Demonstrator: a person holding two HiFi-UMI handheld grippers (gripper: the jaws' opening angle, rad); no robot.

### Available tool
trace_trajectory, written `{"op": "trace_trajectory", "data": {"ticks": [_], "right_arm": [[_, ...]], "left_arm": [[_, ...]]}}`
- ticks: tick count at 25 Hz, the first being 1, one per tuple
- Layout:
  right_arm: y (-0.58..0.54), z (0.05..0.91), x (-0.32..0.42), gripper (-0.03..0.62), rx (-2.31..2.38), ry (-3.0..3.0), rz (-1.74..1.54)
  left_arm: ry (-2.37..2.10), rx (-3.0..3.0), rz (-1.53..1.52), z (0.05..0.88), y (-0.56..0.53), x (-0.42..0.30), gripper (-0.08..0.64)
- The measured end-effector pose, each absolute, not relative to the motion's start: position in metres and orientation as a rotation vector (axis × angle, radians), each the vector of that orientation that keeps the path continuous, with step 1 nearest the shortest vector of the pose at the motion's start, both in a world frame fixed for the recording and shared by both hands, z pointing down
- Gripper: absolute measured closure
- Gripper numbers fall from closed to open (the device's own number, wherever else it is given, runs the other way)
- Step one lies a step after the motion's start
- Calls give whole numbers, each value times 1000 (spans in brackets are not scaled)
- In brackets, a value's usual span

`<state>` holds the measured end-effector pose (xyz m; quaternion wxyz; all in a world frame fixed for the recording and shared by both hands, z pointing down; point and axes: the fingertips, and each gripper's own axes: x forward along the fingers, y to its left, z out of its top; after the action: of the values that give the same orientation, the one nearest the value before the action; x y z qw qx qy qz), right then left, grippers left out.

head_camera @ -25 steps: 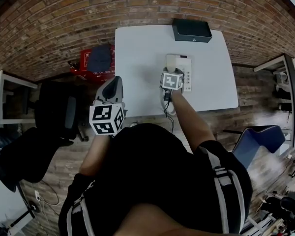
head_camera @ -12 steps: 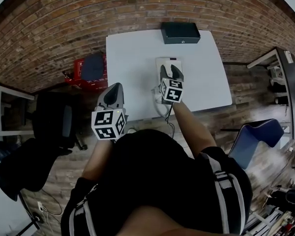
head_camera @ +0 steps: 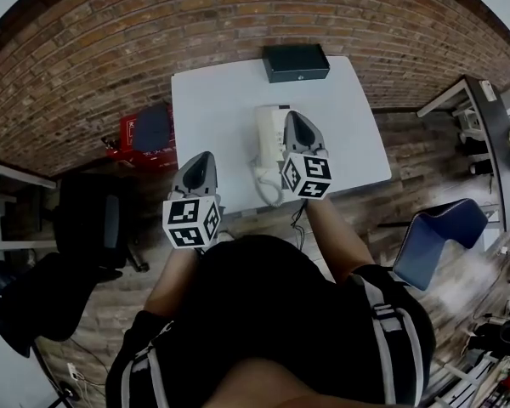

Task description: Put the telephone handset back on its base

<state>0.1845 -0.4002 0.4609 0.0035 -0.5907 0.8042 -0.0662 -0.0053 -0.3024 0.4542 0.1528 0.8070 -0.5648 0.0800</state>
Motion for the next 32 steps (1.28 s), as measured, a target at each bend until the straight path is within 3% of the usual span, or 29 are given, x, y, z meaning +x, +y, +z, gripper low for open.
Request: {"op": "trace_trajectory", "data": {"ticks": [10,32], "right_arm": [[-348,409,218,595,-1856,2437,-133],[-318,418,204,595,-1828,2486,-125]], "left_arm": [[-1612,2334,208,449,-302,12,563],[-1594,2364,204,444,-298,13,563]]}}
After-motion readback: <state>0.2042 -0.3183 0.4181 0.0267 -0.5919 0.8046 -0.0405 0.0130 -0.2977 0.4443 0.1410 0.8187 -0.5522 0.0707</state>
